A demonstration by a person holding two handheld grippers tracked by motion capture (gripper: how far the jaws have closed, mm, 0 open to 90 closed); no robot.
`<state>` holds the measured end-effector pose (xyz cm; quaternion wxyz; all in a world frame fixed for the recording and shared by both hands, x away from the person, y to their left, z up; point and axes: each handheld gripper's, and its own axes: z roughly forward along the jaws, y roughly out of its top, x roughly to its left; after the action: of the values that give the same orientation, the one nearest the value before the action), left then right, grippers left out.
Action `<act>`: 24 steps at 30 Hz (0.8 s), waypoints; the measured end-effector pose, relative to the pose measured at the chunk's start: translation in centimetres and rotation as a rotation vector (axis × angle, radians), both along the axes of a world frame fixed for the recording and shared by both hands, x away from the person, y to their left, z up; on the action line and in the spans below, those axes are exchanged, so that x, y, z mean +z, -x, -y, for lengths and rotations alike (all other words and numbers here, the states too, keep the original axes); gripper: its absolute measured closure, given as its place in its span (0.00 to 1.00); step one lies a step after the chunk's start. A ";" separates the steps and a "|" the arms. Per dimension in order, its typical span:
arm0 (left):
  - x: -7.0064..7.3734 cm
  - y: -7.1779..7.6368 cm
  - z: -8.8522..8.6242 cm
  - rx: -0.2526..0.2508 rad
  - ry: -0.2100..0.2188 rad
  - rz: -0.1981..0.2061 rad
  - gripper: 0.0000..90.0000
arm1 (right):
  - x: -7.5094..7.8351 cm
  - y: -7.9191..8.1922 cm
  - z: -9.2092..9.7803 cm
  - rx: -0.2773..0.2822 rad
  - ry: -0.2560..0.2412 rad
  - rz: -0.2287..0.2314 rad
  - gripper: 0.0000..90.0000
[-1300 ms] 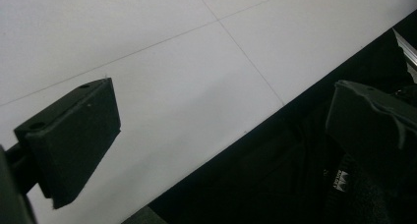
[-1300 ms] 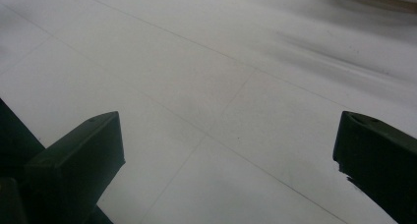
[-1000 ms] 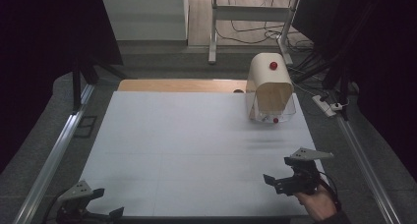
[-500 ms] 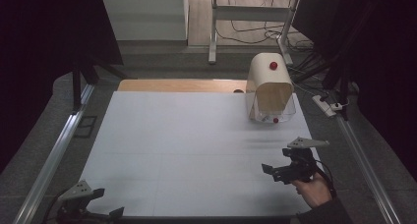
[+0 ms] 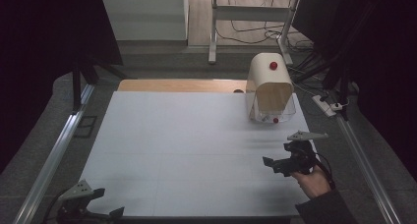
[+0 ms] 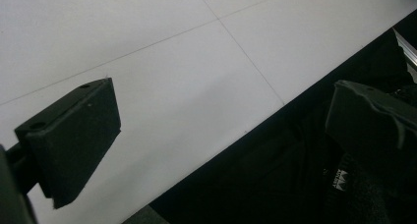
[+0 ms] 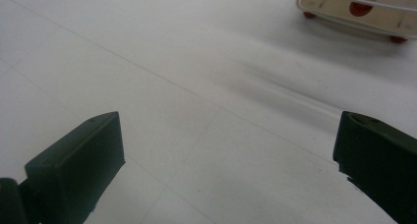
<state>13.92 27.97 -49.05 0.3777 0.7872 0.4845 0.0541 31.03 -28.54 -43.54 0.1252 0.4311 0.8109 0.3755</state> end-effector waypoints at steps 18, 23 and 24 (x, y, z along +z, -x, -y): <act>0.0 -0.1 0.0 -0.002 0.000 -0.002 0.00 | 0.0 -2.1 -0.3 -0.031 0.037 0.002 0.00; 0.0 -0.1 0.0 -0.003 0.000 -0.003 0.00 | 0.1 -2.8 -0.4 -0.036 0.041 0.007 0.00; 0.0 -0.1 0.0 -0.003 0.000 -0.004 0.00 | 0.1 -2.8 -0.4 -0.036 0.045 0.006 0.00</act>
<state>14.01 27.95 -49.07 0.3770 0.7879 0.4841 0.0520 33.88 -28.16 -43.46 0.1440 0.4416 0.8107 0.3563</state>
